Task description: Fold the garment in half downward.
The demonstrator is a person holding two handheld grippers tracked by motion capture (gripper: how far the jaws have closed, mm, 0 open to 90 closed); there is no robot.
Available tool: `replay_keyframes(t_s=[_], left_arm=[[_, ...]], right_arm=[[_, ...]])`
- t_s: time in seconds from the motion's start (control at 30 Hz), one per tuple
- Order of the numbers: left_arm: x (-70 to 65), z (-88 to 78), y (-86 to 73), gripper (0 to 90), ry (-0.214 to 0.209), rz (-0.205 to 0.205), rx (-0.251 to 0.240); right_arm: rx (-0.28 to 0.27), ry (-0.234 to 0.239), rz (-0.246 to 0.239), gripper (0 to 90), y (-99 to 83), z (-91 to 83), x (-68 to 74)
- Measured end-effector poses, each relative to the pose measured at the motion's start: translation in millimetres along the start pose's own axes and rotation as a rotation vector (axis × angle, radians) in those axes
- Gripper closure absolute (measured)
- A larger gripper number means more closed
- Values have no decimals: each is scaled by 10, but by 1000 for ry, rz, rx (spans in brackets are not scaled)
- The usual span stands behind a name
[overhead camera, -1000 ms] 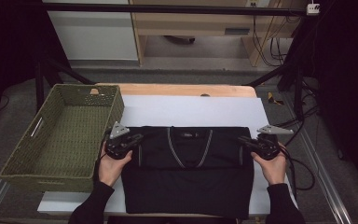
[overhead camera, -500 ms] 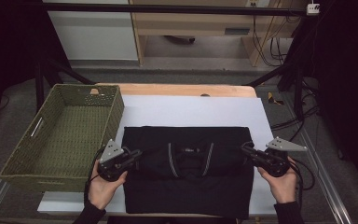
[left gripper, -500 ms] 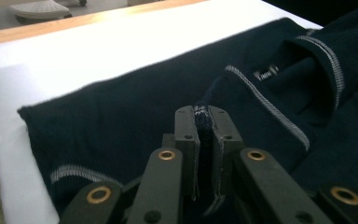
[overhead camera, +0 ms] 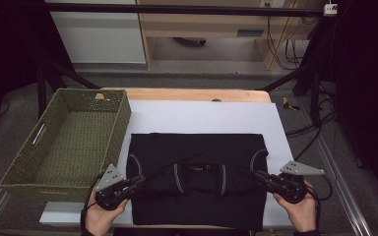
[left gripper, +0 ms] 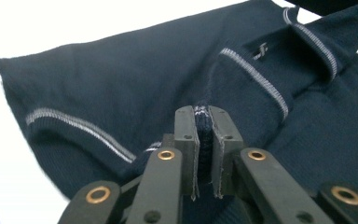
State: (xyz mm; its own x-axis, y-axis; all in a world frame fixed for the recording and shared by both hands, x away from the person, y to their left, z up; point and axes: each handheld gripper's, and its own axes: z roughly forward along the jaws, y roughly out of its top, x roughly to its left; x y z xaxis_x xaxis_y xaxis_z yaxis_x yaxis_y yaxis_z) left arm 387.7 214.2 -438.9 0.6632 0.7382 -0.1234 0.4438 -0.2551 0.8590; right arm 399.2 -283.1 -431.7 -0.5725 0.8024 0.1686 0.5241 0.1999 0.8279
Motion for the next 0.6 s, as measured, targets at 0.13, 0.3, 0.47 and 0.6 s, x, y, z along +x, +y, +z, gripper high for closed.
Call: replay_keyframes(t_s=[0.13, 0.3, 0.47, 0.6], left_arm=[[-13, -19, -54, 827, -17, -20, 6], [-21, -29, -115, 827, -2, -20, 48], [-32, 66, -204, 815, 15, -29, 136], [-33, 115, -233, 750, 28, -22, 159]], right_arm=[[34, 1, 16, 805, -127, -10, -8], [52, -7, 34, 804, -202, -29, -15], [124, -48, 40, 794, -277, 43, -22], [163, -57, 52, 737, -326, 111, -43]])
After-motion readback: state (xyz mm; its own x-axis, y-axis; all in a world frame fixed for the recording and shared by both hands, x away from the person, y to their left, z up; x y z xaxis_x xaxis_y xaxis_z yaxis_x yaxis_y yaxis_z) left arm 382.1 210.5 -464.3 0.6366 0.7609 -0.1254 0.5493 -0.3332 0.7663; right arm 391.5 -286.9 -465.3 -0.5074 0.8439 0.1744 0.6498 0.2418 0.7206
